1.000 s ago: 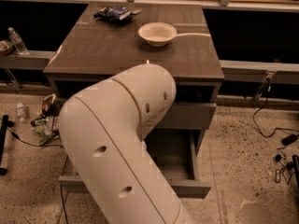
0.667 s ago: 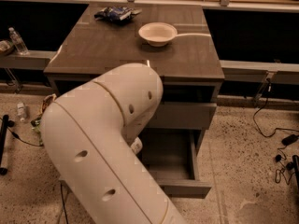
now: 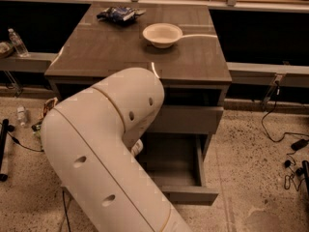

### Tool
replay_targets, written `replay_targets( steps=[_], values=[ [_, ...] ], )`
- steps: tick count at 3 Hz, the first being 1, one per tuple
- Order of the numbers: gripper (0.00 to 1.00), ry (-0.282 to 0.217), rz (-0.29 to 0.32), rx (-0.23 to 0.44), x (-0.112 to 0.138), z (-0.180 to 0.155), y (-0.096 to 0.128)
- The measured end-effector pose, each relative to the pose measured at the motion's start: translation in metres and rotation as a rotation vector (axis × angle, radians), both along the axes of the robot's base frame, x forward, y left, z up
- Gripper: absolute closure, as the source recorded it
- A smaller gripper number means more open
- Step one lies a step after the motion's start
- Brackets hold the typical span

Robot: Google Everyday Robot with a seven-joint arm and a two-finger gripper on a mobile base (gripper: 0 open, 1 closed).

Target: Pick coke can from middle drawer and place on counter

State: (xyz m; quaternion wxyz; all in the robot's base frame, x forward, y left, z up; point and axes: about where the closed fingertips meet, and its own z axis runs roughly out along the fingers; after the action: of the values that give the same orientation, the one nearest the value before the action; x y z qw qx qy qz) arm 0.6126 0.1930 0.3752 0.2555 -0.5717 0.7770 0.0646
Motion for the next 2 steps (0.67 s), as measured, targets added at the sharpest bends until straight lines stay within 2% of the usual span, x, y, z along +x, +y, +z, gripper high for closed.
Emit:
replay_targets(
  steps=[1, 2],
  values=[
    [0.0, 0.039, 0.05, -0.038, -0.0044, -0.0111, -0.0036],
    [0.18, 0.057, 0.065, -0.05, -0.0056, -0.0151, -0.0059]
  ],
)
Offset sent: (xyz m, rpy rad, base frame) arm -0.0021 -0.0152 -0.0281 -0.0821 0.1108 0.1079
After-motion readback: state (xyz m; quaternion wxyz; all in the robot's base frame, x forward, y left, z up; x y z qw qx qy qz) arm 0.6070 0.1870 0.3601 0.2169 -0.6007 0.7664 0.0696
